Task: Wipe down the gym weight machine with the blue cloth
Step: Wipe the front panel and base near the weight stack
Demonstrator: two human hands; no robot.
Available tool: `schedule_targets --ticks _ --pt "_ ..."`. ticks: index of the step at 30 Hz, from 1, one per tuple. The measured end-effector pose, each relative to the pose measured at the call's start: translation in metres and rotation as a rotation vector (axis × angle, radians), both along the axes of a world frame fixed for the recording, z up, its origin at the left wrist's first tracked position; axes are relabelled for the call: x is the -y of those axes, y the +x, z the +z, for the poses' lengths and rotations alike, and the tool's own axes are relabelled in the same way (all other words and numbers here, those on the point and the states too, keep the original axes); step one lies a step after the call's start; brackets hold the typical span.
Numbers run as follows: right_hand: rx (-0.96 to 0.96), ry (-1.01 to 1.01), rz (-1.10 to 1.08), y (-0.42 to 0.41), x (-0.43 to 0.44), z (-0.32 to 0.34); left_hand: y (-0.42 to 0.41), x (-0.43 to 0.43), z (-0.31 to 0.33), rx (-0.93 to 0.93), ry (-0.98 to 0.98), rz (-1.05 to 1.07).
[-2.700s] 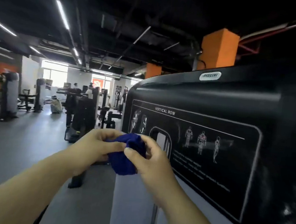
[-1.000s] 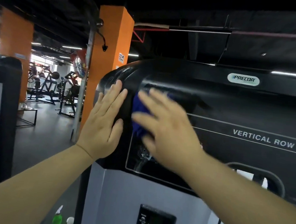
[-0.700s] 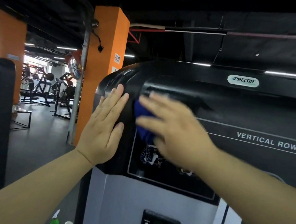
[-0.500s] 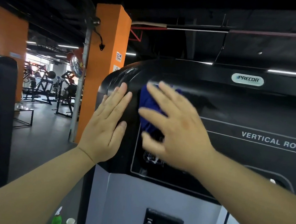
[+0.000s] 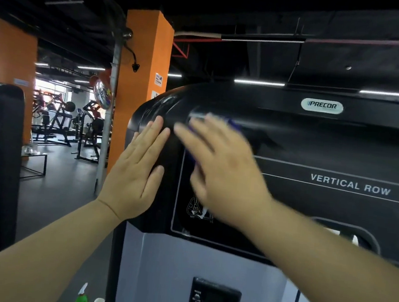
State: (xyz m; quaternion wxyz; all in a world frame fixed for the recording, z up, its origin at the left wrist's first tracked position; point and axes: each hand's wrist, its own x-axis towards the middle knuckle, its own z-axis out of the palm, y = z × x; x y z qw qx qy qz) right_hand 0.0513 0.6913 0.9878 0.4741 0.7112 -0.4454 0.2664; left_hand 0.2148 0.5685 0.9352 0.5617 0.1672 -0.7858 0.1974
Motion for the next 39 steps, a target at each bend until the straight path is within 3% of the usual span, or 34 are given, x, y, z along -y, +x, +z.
schedule_targets --ticks 3,5,7,11,13,18,20,22,27,29,34,36,39 --pt "-0.303 0.184 0.015 -0.017 -0.011 -0.061 0.002 -0.001 0.001 0.028 -0.007 0.039" --pt "-0.435 0.204 -0.007 -0.039 -0.020 -0.069 0.003 -0.005 0.002 0.025 -0.015 0.077" --pt "-0.372 0.093 -0.028 -0.051 -0.023 -0.041 0.005 -0.009 0.004 0.018 -0.035 0.110" --pt "0.035 -0.127 -0.024 -0.043 -0.020 0.031 0.003 -0.016 0.013 0.011 -0.040 0.138" --pt "0.046 -0.126 -0.046 -0.038 -0.017 0.022 -0.001 -0.022 0.020 0.030 -0.045 0.137" --pt "-0.400 0.150 -0.073 -0.060 -0.033 -0.088 -0.009 -0.031 0.029 0.089 -0.115 0.133" --pt "-0.478 0.158 -0.101 -0.076 -0.041 -0.090 -0.012 -0.033 0.029 0.092 -0.159 0.142" --pt "-0.392 0.057 -0.119 -0.082 -0.044 -0.057 -0.019 -0.037 0.031 0.094 -0.205 0.152" --pt "0.040 -0.150 -0.052 -0.076 -0.044 0.015 -0.038 -0.044 0.048 0.102 -0.219 0.116" --pt "-0.013 -0.104 -0.049 -0.076 -0.041 -0.009 -0.043 -0.043 0.053 0.095 -0.183 0.115" --pt "-0.458 0.231 -0.018 -0.099 -0.052 -0.093 -0.047 -0.036 0.050 0.083 -0.181 0.197" --pt "-0.406 0.202 0.025 -0.108 -0.055 -0.073 -0.050 -0.035 0.048 0.065 -0.199 0.230" --pt "-0.110 -0.014 0.028 -0.101 -0.055 -0.015 -0.053 -0.035 0.044 0.050 -0.228 0.267"
